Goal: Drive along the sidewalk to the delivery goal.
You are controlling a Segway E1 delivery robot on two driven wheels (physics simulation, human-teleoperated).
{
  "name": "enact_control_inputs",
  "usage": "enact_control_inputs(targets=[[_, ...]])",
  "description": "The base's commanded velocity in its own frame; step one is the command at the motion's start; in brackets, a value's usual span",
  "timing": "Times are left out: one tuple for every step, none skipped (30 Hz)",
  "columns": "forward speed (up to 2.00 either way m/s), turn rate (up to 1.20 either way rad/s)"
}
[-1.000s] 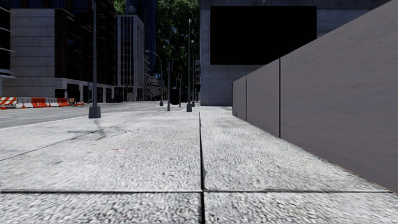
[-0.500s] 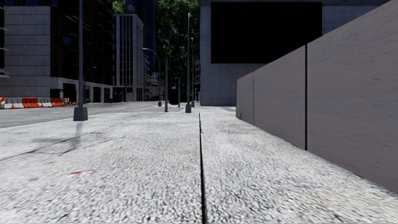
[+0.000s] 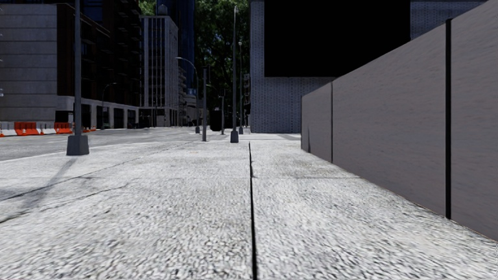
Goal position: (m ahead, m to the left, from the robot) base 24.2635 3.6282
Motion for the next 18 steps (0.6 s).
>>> enact_control_inputs(targets=[[2.00, 0.00], [2.00, 0.00], [2.00, 0.00], [2.00, 0.00], [2.00, 0.00], [2.00, 0.00], [2.00, 0.00], [2.00, 0.00], [2.00, 0.00], [2.00, 0.00], [2.00, 0.00], [2.00, 0.00], [2.00, 0.00], [2.00, 0.00], [2.00, 0.00], [2.00, 0.00], [2.00, 0.00], [2.00, 0.00]])
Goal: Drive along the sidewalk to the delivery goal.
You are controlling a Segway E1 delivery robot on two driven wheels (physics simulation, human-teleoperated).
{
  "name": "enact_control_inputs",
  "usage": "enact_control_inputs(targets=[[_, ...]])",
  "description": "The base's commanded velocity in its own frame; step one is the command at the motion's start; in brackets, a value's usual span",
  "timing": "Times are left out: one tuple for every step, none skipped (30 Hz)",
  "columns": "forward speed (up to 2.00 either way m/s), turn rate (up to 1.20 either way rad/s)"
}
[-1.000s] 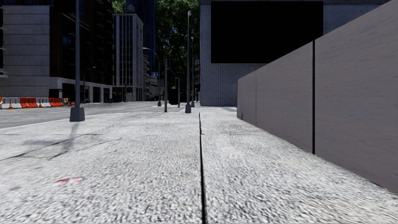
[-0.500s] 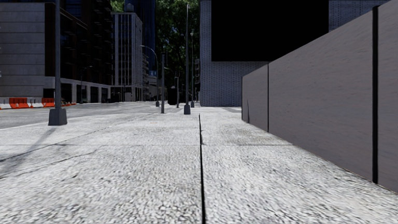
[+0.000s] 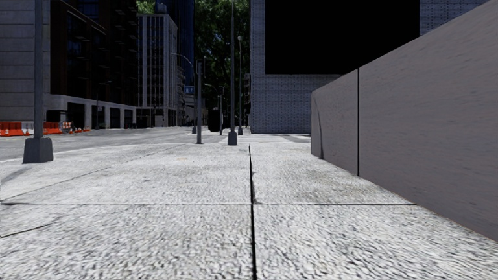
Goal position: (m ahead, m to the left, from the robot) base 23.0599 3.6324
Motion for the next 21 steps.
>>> enact_control_inputs(targets=[[2.00, 0.00], [2.00, 0.00], [2.00, 0.00], [2.00, 0.00], [2.00, 0.00], [2.00, 0.00], [2.00, 0.00], [2.00, 0.00], [2.00, 0.00], [2.00, 0.00], [2.00, 0.00], [2.00, 0.00], [2.00, 0.00], [2.00, 0.00], [2.00, 0.00], [2.00, 0.00], [2.00, 0.00], [2.00, 0.00], [2.00, 0.00], [2.00, 0.00], [2.00, 0.00]])
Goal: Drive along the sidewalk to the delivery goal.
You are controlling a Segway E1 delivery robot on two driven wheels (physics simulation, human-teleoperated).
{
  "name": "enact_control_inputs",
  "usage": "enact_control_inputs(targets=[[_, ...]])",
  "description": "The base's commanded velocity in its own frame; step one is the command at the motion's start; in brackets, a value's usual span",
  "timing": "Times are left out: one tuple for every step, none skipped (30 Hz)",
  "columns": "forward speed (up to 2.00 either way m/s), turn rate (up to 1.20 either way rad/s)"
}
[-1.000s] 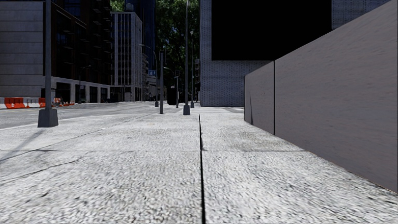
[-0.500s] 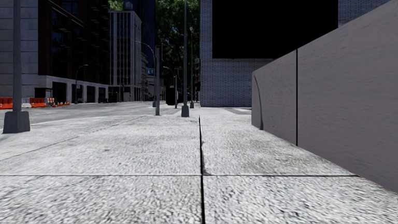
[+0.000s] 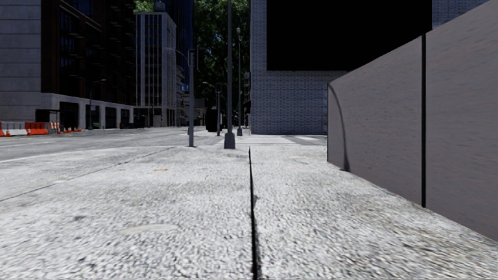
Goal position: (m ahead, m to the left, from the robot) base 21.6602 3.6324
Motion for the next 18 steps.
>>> enact_control_inputs(targets=[[2.00, 0.00], [2.00, 0.00], [2.00, 0.00], [2.00, 0.00], [2.00, 0.00], [2.00, 0.00], [2.00, 0.00], [2.00, 0.00], [2.00, 0.00], [2.00, 0.00], [2.00, 0.00], [2.00, 0.00], [2.00, 0.00], [2.00, 0.00], [2.00, 0.00], [2.00, 0.00], [2.00, 0.00], [2.00, 0.00]])
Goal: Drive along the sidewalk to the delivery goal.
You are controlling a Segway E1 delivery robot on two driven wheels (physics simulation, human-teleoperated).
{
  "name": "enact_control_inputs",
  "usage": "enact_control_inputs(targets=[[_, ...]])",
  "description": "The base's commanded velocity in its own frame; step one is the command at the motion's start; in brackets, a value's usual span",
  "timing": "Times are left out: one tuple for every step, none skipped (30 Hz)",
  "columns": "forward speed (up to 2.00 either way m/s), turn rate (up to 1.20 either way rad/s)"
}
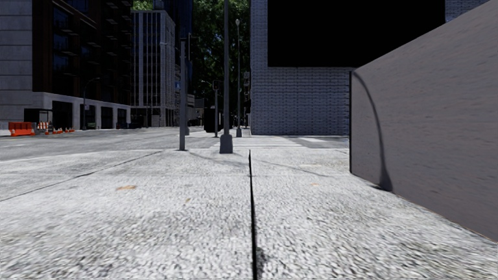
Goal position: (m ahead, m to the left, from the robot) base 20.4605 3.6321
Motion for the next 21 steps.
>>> enact_control_inputs(targets=[[2.00, 0.00], [2.00, 0.00], [2.00, 0.00], [2.00, 0.00], [2.00, 0.00], [2.00, 0.00], [2.00, 0.00], [2.00, 0.00], [2.00, 0.00], [2.00, 0.00], [2.00, -0.33], [2.00, -0.33], [2.00, -0.80], [2.00, -0.91], [2.00, -0.95], [2.00, -0.89], [2.00, -0.15], [2.00, -0.15], [2.00, -0.05], [2.00, -0.02], [2.00, -0.01]])
